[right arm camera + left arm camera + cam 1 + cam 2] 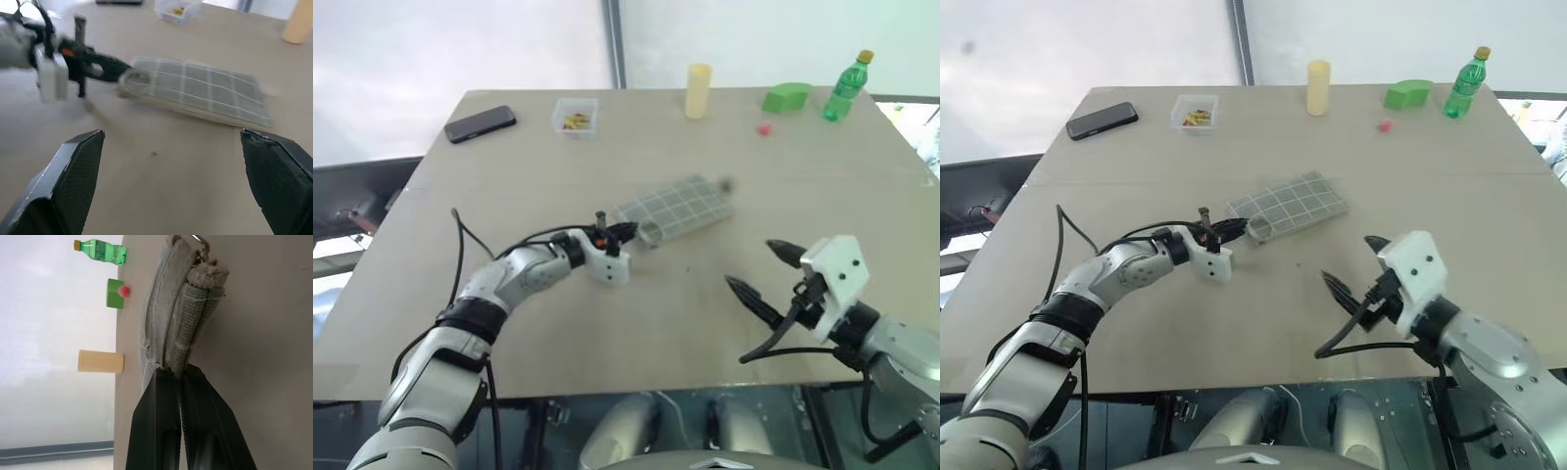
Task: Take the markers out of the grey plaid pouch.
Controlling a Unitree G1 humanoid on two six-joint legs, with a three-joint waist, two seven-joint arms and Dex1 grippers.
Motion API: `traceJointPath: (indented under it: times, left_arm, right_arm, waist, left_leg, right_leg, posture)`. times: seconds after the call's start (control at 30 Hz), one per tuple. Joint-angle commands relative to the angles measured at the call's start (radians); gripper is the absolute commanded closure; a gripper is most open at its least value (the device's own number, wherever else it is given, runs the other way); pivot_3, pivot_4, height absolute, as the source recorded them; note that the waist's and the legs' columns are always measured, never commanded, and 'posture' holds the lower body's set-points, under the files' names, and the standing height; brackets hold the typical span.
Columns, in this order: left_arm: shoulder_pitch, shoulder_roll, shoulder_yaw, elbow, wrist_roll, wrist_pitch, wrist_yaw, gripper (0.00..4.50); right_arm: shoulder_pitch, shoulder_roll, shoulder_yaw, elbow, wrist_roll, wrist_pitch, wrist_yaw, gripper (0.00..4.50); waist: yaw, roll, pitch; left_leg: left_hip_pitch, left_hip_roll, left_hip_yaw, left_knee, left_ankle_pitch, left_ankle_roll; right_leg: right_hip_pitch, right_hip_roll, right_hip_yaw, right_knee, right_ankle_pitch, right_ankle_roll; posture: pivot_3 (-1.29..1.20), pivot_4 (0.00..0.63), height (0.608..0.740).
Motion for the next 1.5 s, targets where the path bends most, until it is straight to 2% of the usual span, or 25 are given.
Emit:
traceJointPath:
  times: [0.03, 0.1, 0.2, 0.3, 0.67, 0.83, 1.03, 1.13, 1.3, 1.5]
  left_arm:
    - [-0.046, 0.032, 0.040, -0.078, 0.031, -0.052, 0.072, 4.48]
    - [-0.044, 0.036, 0.041, -0.095, 0.042, -0.061, 0.087, 4.50]
    - [-0.033, 0.039, 0.048, -0.123, 0.051, -0.056, 0.102, 4.50]
    - [-0.017, 0.046, 0.059, -0.157, 0.052, -0.054, 0.110, 4.50]
    - [0.039, 0.064, 0.085, -0.263, 0.054, -0.050, 0.123, 4.50]
    - [0.056, 0.060, 0.093, -0.282, 0.062, -0.040, 0.126, 4.50]
    - [0.067, 0.053, 0.098, -0.276, 0.052, -0.023, 0.119, 4.50]
    - [0.076, 0.044, 0.109, -0.247, -0.034, 0.015, 0.063, 4.50]
    - [0.097, 0.002, 0.146, -0.199, -0.285, 0.071, -0.065, 4.50]
    - [0.136, 0.004, 0.162, -0.175, -0.582, 0.057, -0.293, 4.50]
  right_arm:
    - [-0.222, 0.119, 0.043, 0.154, 0.122, 0.132, -0.087, 0.00]
    - [-0.289, 0.156, 0.038, 0.198, 0.161, 0.168, -0.100, 0.51]
    - [-0.363, 0.173, 0.068, 0.258, 0.152, 0.199, -0.114, 1.64]
    - [-0.409, 0.176, 0.125, 0.327, 0.110, 0.197, -0.098, 1.64]
    - [-0.465, 0.177, 0.150, 0.541, -0.003, 0.192, -0.071, 1.64]
    - [-0.495, 0.209, 0.151, 0.569, 0.004, 0.211, -0.045, 1.64]
    - [-0.492, 0.223, 0.165, 0.540, -0.018, 0.192, -0.009, 4.46]
    - [-0.468, 0.216, 0.123, 0.501, -0.018, 0.178, -0.014, 4.46]
    - [-0.435, 0.195, 0.061, 0.439, -0.027, 0.178, -0.046, 4.46]
    - [-0.441, 0.145, 0.029, 0.487, -0.205, 0.103, -0.173, 4.46]
  waist:
    - [-0.013, -0.001, 0.001]
    - [-0.013, -0.001, 0.000]
    - [-0.017, 0.000, 0.000]
    - [-0.035, 0.000, 0.000]
    - [-0.050, 0.000, 0.000]
    - [-0.058, 0.000, 0.000]
    - [-0.064, 0.000, 0.000]
    - [-0.063, 0.001, 0.000]
    - [-0.064, 0.001, 0.000]
    - [-0.066, 0.001, 0.000]
  left_leg:
    - [-0.001, 0.000, 0.000, 0.000, 0.001, 0.002]
    - [-0.002, -0.001, 0.000, 0.000, 0.001, 0.004]
    - [-0.008, -0.002, -0.001, 0.000, 0.000, 0.006]
    - [-0.013, -0.005, -0.002, 0.001, 0.000, 0.006]
    - [-0.011, -0.006, -0.002, 0.002, 0.001, 0.004]
    - [-0.011, -0.006, -0.002, 0.002, 0.001, 0.004]
    - [-0.011, -0.006, -0.001, 0.002, 0.001, 0.004]
    - [-0.011, -0.006, -0.002, 0.002, 0.001, 0.004]
    - [-0.011, -0.006, -0.001, 0.003, 0.001, 0.004]
    - [-0.011, -0.006, -0.001, 0.003, 0.001, 0.004]
  right_leg:
    - [-0.001, 0.000, 0.000, -0.001, 0.002, -0.003]
    - [-0.001, 0.000, 0.000, -0.003, 0.002, -0.004]
    - [-0.005, 0.002, -0.003, -0.006, 0.003, -0.004]
    - [-0.014, 0.002, -0.002, 0.000, 0.003, -0.004]
    - [-0.015, -0.001, 0.000, 0.003, 0.003, -0.005]
    - [-0.015, -0.001, 0.000, 0.004, 0.004, -0.006]
    - [-0.016, -0.001, 0.000, 0.003, 0.004, -0.006]
    - [-0.016, -0.001, 0.000, 0.003, 0.004, -0.006]
    - [-0.016, -0.001, 0.000, 0.004, 0.004, -0.006]
    - [-0.016, -0.001, 0.001, 0.004, 0.004, -0.006]
  posture:
    - [0.00, 0.150, 0.740]
    - [0.00, 0.150, 0.740]
    - [0.00, 0.150, 0.740]
    - [0.00, 0.150, 0.740]
    - [0.00, 0.150, 0.740]
    - [0.00, 0.150, 0.740]
    - [0.00, 0.150, 0.740]
    - [0.00, 0.150, 0.740]
    - [0.00, 0.150, 0.740]
    - [0.00, 0.150, 0.740]
